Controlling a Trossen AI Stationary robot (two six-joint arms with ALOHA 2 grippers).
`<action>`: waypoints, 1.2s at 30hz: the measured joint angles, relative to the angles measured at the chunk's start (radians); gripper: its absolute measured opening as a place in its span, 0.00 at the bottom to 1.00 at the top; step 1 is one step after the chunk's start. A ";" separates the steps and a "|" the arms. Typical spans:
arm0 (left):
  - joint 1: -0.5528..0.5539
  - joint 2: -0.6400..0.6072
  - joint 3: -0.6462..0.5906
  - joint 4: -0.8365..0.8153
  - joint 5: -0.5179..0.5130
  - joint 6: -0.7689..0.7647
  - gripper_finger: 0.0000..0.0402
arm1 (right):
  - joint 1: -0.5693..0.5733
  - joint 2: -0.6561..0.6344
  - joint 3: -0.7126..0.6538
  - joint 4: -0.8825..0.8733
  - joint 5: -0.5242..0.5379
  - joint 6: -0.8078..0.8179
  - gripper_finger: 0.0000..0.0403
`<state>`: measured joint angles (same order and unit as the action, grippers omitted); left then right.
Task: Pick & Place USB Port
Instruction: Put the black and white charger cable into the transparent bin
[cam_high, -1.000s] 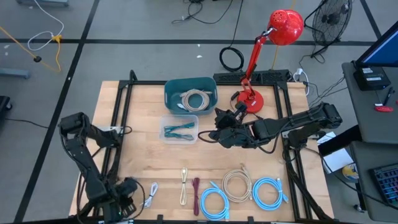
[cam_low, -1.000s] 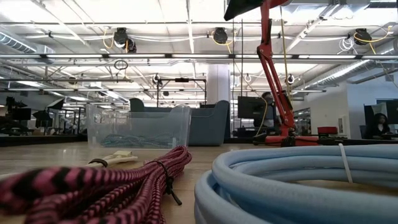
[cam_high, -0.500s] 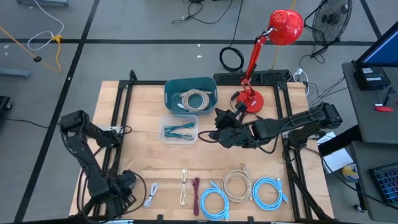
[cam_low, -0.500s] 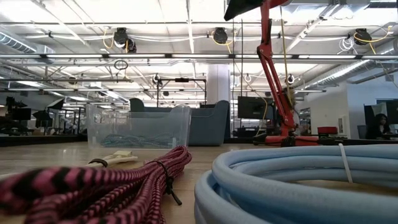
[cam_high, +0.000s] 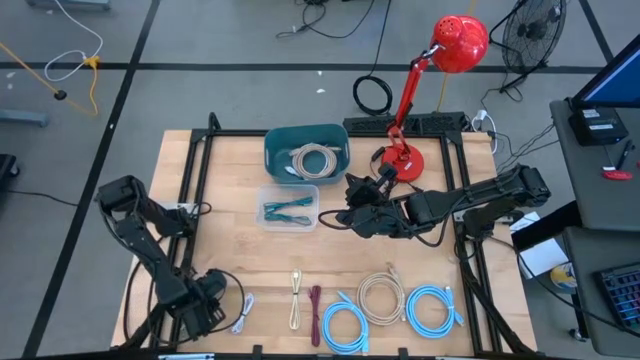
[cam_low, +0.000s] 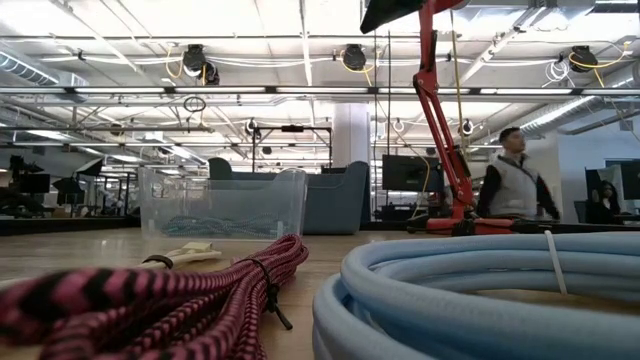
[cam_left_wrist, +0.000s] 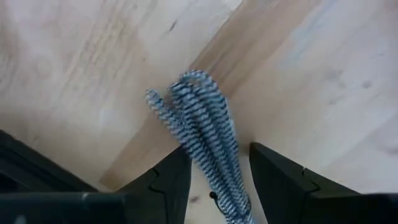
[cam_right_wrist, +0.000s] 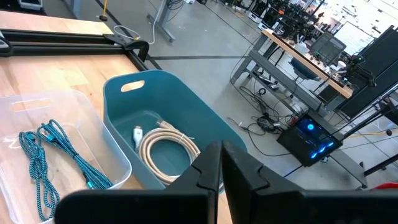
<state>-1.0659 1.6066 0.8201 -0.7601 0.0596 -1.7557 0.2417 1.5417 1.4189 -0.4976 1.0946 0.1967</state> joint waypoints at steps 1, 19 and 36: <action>0.002 0.000 -0.005 0.005 0.006 0.000 0.42 | 0.000 0.000 0.000 0.000 0.000 0.000 0.02; 0.148 -0.076 -0.014 -0.032 -0.078 0.271 0.05 | 0.000 0.000 0.000 0.001 0.000 0.000 0.02; 0.619 -0.285 0.317 -0.436 -0.613 0.999 0.03 | -0.006 0.000 -0.044 0.074 -0.001 -0.027 0.02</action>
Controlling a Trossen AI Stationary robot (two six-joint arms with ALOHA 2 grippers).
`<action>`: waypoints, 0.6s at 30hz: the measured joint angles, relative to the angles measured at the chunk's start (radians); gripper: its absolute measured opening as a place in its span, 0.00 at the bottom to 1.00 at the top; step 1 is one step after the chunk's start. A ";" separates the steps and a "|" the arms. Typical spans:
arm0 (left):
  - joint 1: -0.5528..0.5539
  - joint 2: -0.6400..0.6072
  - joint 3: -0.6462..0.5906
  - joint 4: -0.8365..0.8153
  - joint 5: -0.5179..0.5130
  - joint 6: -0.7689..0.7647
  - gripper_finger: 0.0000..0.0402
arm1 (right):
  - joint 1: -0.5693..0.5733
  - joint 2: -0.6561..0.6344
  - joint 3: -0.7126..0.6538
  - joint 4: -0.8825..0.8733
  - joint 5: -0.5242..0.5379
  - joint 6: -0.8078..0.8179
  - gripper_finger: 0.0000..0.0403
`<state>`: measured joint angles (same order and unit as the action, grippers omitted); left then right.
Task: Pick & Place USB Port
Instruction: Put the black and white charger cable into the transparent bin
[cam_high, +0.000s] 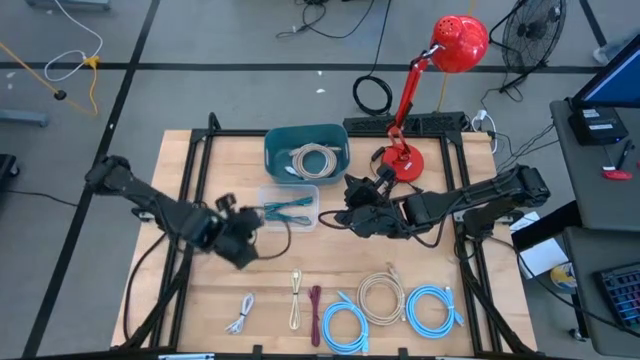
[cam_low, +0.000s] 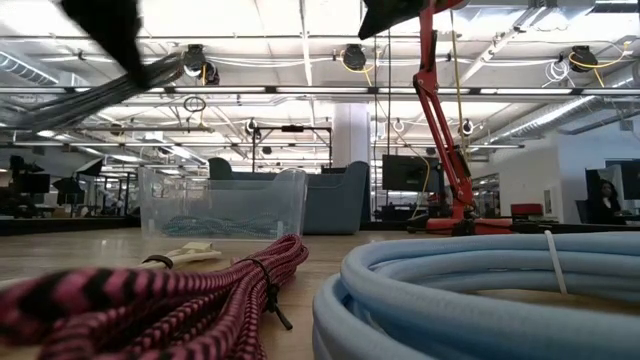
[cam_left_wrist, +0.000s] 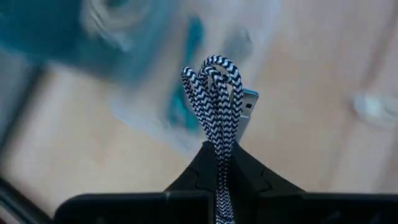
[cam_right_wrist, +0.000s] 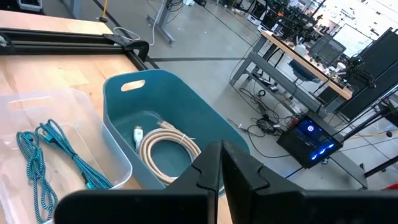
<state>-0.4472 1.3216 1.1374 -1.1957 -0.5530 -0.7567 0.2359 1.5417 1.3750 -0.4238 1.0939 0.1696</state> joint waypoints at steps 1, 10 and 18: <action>0.026 0.000 0.025 0.000 -0.034 0.057 0.03 | 0.000 0.000 0.000 -0.004 0.000 0.000 0.02; 0.229 0.009 0.045 0.243 -0.116 0.556 0.03 | 0.033 -0.001 0.000 -0.158 0.170 0.104 0.02; 0.330 0.097 -0.039 0.443 0.039 0.732 0.03 | 0.031 -0.068 -0.010 -0.391 0.163 0.380 0.02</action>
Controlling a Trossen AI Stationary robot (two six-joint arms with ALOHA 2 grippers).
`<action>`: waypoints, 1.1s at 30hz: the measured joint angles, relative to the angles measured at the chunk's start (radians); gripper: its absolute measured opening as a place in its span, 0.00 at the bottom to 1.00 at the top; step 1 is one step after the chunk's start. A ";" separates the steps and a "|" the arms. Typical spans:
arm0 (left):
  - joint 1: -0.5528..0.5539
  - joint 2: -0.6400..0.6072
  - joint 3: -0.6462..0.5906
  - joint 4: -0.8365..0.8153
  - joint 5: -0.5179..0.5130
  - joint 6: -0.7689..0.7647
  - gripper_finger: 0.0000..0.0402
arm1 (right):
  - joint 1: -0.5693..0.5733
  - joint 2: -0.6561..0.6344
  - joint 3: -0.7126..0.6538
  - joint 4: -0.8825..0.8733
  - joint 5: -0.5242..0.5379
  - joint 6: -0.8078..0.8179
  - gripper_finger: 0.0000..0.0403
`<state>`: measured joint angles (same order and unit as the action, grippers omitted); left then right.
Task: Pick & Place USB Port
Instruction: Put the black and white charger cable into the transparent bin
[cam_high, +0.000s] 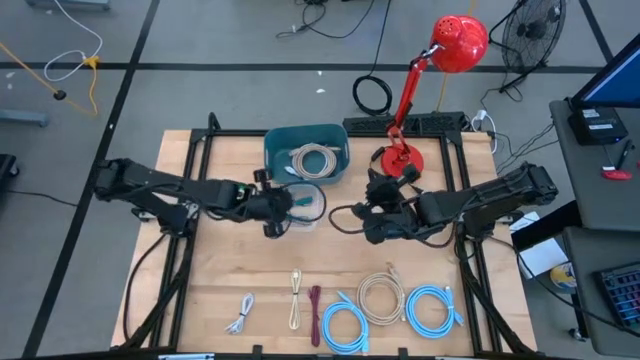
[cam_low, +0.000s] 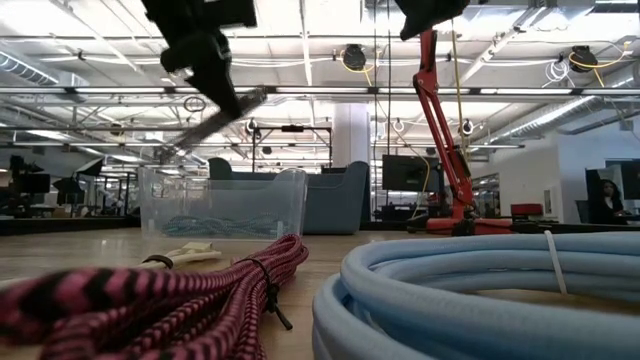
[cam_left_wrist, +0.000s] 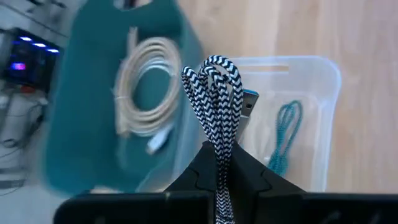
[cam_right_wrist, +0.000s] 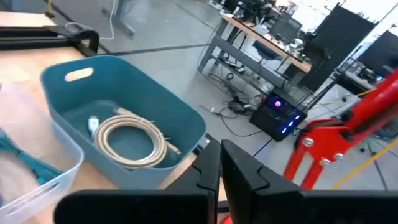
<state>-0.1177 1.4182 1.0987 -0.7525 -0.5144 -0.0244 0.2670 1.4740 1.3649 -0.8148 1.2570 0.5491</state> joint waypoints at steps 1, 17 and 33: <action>0.007 0.016 -0.006 0.020 0.018 0.016 0.03 | -0.003 -0.006 -0.009 -0.006 0.003 0.014 0.02; 0.054 0.200 -0.010 0.161 0.157 0.096 0.03 | -0.025 -0.061 -0.076 0.069 -0.030 -0.019 0.02; 0.126 0.284 -0.009 0.174 0.175 0.157 0.03 | -0.025 -0.061 -0.076 0.112 -0.032 -0.064 0.02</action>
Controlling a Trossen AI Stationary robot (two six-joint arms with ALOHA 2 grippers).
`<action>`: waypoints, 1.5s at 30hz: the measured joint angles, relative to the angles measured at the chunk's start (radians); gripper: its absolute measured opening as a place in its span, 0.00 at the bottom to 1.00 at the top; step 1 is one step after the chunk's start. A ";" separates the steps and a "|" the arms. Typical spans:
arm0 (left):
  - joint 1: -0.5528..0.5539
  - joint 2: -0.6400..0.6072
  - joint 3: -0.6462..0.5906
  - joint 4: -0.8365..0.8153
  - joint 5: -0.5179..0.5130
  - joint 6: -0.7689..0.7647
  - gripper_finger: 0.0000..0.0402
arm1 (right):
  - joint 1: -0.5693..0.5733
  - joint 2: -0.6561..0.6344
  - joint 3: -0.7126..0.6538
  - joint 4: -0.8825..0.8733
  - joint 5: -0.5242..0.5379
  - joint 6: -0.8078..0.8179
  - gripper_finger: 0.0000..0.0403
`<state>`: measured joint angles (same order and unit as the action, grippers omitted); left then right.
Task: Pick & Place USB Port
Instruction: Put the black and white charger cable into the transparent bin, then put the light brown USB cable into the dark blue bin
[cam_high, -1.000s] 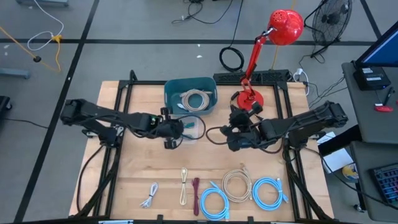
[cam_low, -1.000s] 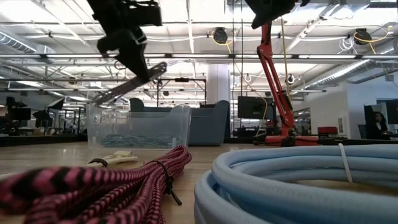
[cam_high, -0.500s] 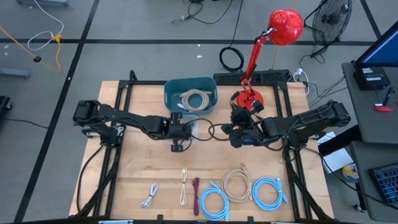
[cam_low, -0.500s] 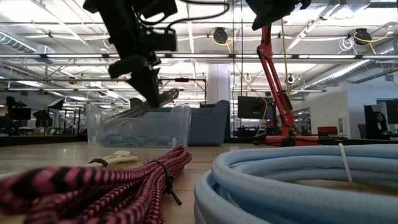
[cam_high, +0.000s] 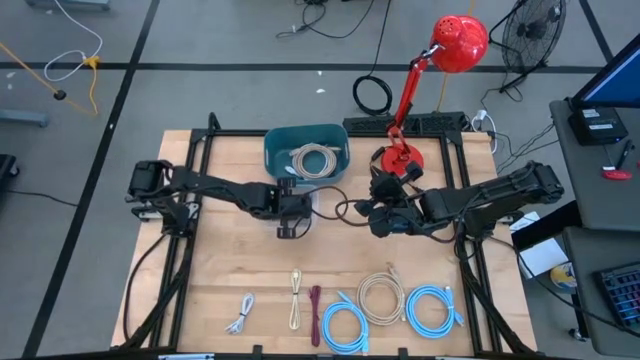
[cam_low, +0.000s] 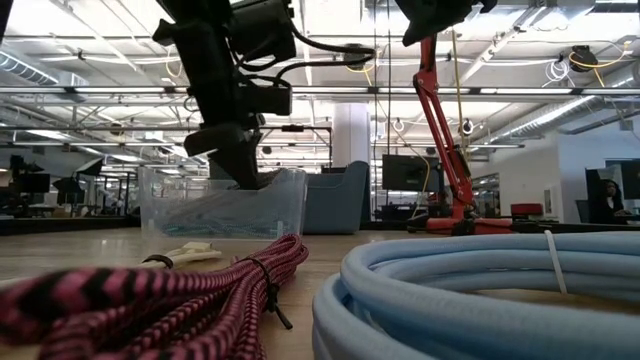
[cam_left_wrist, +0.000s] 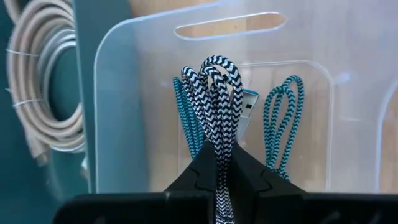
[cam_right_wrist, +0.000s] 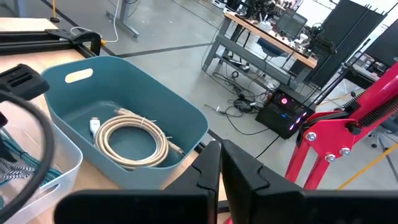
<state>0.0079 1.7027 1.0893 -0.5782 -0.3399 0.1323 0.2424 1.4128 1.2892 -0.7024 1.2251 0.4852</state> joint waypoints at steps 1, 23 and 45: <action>0.003 0.000 0.000 0.001 0.013 0.002 0.03 | 0.000 0.000 0.000 0.000 0.000 0.000 0.02; 0.011 0.000 0.000 0.020 0.026 -0.081 0.27 | 0.000 0.000 0.000 -0.001 -0.025 -0.003 0.02; -0.084 -0.276 0.059 -0.146 -0.062 -0.186 0.33 | 0.000 0.000 0.002 -0.002 -0.025 -0.004 0.02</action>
<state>-0.0765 1.4269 1.1484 -0.7238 -0.4021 -0.0540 0.2428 1.4132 1.2907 -0.7048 1.2005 0.4816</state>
